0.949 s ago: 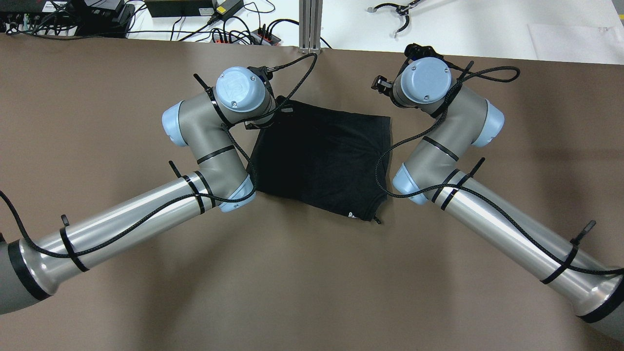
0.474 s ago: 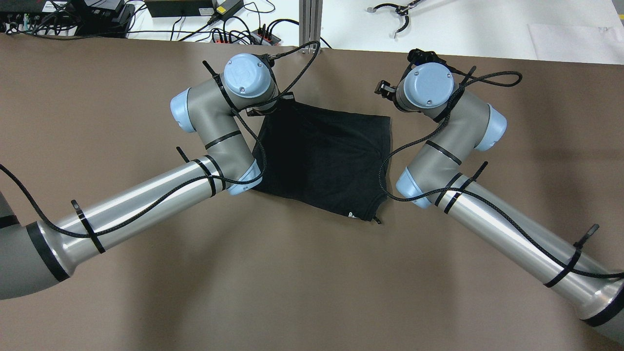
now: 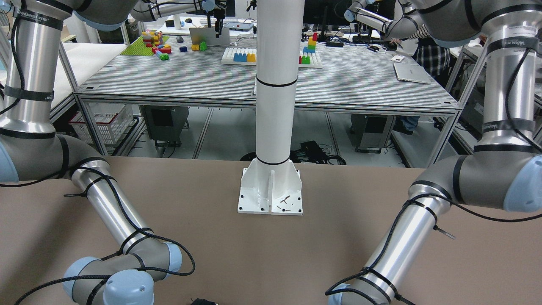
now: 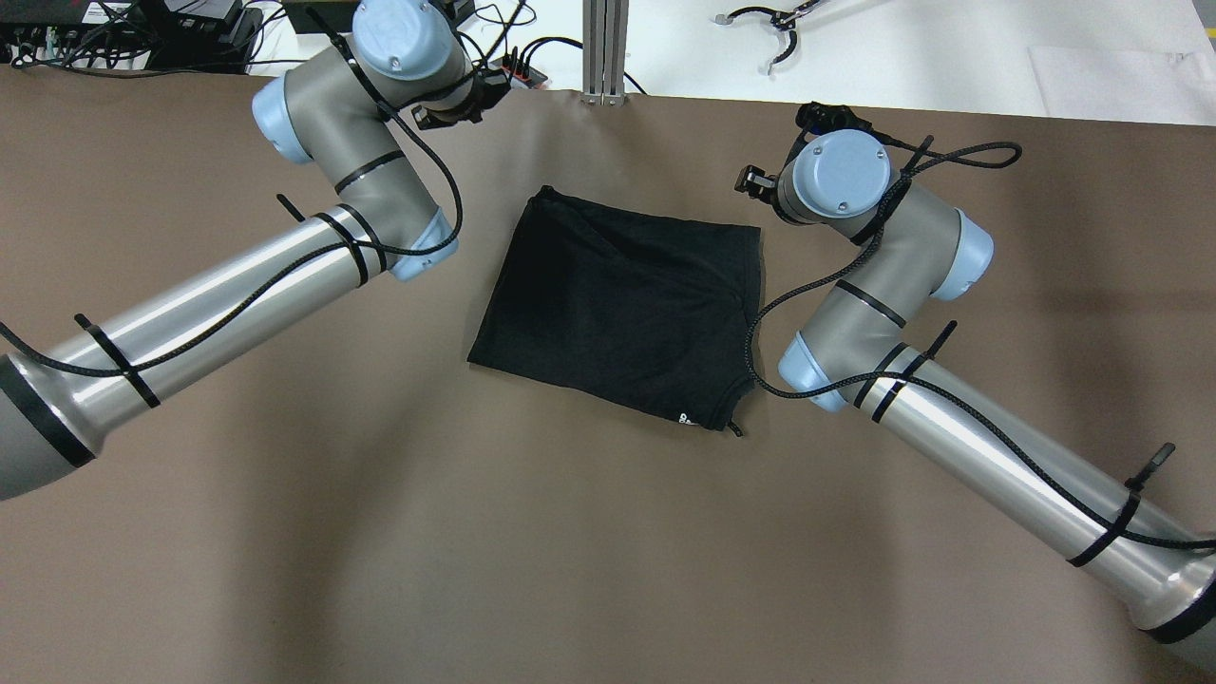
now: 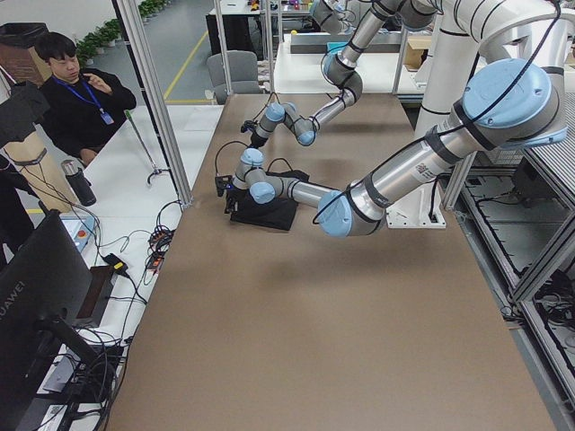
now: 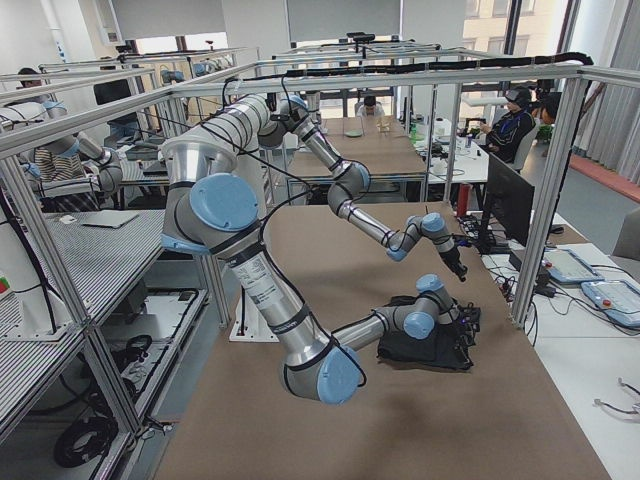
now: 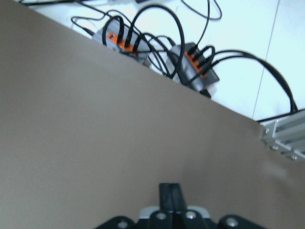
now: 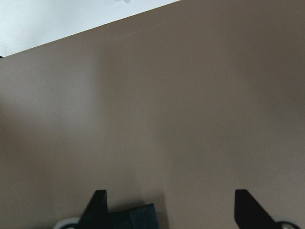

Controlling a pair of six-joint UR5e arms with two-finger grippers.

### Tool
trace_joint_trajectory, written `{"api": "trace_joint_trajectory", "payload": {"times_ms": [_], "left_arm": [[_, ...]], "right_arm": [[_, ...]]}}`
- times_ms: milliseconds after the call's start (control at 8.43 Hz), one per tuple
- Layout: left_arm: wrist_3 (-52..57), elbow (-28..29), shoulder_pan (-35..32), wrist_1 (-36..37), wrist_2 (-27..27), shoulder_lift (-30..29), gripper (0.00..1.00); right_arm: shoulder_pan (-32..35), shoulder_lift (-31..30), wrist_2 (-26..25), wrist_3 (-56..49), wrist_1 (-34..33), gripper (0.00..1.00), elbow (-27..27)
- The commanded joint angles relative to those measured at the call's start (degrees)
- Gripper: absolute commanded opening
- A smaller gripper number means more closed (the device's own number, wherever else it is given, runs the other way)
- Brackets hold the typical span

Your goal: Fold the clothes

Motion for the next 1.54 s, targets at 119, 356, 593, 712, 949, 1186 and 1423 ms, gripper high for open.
{"api": "trace_joint_trajectory", "payload": {"times_ms": [119, 356, 593, 712, 949, 1186, 1423], "left_arm": [[9.00, -10.02, -3.76, 0.38, -3.45, 7.74, 0.94], [19.39, -17.83, -7.70, 0.47, -5.03, 18.09, 0.95], [33.52, -23.55, -14.80, 0.38, -8.02, 29.17, 0.95], [40.55, -26.01, -18.23, 0.47, -8.21, 33.75, 0.95], [57.49, -30.06, -26.31, 5.54, -9.61, 39.40, 0.95], [73.07, -35.51, -34.22, 13.62, -8.83, 43.97, 0.95], [80.76, -41.38, -39.35, 15.50, -5.34, 51.15, 0.95]], "right_arm": [[1.13, -5.65, 2.11, -14.70, -1.02, 0.95, 5.29], [5.06, -13.96, 5.54, -28.66, -1.20, 0.95, 10.19], [11.47, -22.59, 7.05, -42.11, -5.21, 0.95, 16.87], [15.33, -25.85, 7.05, -49.23, -9.94, 0.95, 21.07], [22.98, -35.67, 6.44, -63.56, -11.92, 0.95, 29.08], [33.51, -42.98, 6.44, -76.65, -12.01, 0.95, 32.88], [42.49, -47.48, 4.34, -87.93, -12.10, 0.95, 33.68]]}}
